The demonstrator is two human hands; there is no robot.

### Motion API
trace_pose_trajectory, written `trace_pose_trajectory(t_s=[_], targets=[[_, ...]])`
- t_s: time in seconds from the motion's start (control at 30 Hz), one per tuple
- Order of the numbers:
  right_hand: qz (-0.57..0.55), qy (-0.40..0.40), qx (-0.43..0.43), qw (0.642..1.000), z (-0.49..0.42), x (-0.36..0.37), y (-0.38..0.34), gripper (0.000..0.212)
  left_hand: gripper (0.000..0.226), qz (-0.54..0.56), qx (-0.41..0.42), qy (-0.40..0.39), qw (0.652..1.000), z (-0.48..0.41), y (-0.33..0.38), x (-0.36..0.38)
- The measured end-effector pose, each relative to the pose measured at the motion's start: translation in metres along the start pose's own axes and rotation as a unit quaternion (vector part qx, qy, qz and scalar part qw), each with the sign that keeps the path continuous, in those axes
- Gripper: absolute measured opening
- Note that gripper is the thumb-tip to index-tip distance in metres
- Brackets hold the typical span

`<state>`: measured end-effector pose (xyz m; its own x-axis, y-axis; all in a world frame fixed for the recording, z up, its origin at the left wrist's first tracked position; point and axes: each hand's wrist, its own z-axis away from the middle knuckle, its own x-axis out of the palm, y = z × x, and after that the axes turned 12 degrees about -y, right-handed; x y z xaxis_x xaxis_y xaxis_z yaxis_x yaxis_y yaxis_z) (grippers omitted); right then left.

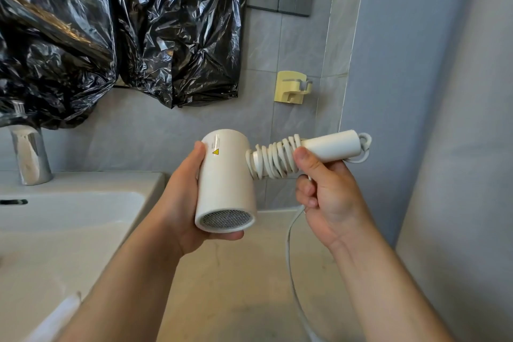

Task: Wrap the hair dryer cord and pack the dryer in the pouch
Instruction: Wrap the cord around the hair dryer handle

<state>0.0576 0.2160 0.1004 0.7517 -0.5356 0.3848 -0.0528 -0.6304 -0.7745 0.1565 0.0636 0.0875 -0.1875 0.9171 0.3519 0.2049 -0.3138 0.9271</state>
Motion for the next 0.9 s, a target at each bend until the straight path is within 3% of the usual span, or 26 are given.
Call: trace_pose_trajectory(t_s=[0.2,0.27,0.37,0.5,0.53,0.73,0.9], targets=[[-0.102,0.091,-0.007,0.991,-0.006,-0.006,-0.002,0.011,0.025,-0.112,0.111,0.035,0.987,-0.001,-0.003,0.008],[-0.14,0.108,-0.005,0.984,-0.007,-0.009,-0.007,0.012,0.044,-0.242,0.162,0.035,0.956,-0.004,-0.009,0.005],[-0.177,0.111,-0.007,0.978,-0.008,-0.013,-0.013,0.014,0.104,-0.505,0.235,0.025,0.83,-0.007,-0.018,-0.002],[-0.158,0.119,0.015,0.98,-0.009,-0.016,-0.014,0.013,0.103,-0.662,0.309,0.048,0.681,-0.009,-0.023,0.0],[-0.157,0.119,0.021,0.98,-0.009,-0.017,-0.015,0.013,0.1,-0.665,0.335,0.049,0.666,-0.01,-0.024,-0.001],[-0.137,0.061,0.101,0.983,-0.007,-0.02,-0.018,0.028,0.078,-0.611,0.396,0.02,0.685,0.0,-0.015,0.005],[-0.109,0.021,0.114,0.987,-0.006,-0.015,-0.014,0.02,0.067,-0.436,0.394,-0.015,0.809,-0.001,-0.019,0.004]])
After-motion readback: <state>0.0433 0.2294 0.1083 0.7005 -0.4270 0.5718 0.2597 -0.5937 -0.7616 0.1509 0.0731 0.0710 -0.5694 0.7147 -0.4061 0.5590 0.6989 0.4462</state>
